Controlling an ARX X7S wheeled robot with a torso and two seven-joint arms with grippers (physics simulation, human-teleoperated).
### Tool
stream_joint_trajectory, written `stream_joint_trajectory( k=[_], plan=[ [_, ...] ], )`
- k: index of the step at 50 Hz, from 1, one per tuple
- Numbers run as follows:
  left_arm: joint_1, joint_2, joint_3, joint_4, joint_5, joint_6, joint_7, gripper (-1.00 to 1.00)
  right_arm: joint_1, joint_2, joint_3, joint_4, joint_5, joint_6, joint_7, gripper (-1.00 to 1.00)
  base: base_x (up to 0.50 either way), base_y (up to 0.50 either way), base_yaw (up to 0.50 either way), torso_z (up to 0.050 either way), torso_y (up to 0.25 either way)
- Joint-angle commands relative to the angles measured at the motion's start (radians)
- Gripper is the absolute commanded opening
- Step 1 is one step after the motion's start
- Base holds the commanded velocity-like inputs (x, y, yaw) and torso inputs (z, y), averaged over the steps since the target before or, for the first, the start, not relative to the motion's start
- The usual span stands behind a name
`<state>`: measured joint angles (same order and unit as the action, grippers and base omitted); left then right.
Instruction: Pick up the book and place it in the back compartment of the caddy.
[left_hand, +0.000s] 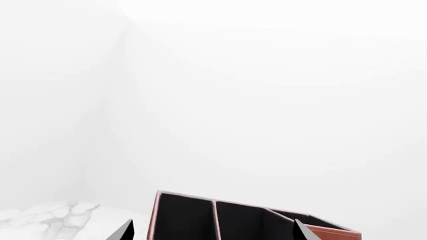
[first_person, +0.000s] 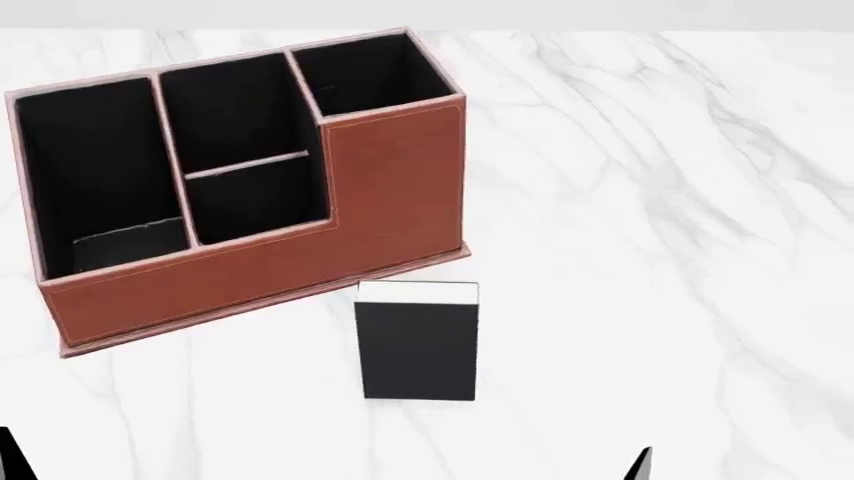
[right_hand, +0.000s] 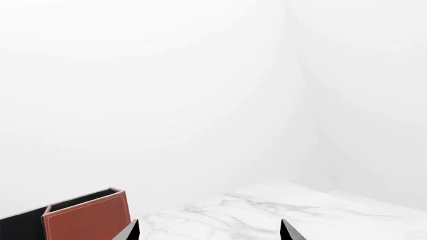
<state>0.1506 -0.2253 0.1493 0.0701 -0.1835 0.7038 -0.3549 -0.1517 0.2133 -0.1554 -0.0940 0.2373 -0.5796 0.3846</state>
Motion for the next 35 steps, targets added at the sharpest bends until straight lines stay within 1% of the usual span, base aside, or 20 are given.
stream_joint_trajectory(
  k=[1,6,18,35],
  plan=[
    [-0.003,-0.004,0.004,-0.001,-0.001,-0.002,-0.004,1.0,0.003,0.004,-0.004,0.003,0.002,-0.002,0.004,1.0,0.0,-0.14,0.0,0.0,0.0],
    [-0.004,-0.005,0.006,-0.002,-0.001,-0.002,-0.006,1.0,0.001,0.004,-0.003,0.004,0.004,-0.013,0.006,1.0,0.0,-0.11,0.0,0.0,0.0],
    [-0.003,-0.008,0.009,0.0,0.001,-0.003,-0.012,1.0,-0.009,0.0,0.001,0.006,-0.022,-0.062,0.014,1.0,0.0,0.0,0.0,0.0,0.0],
    [-0.005,-0.013,0.012,-0.002,0.0,0.002,-0.019,1.0,-0.012,0.004,-0.008,0.007,-0.029,-0.079,0.019,1.0,0.08,0.0,0.0,0.0,0.0]
  ],
)
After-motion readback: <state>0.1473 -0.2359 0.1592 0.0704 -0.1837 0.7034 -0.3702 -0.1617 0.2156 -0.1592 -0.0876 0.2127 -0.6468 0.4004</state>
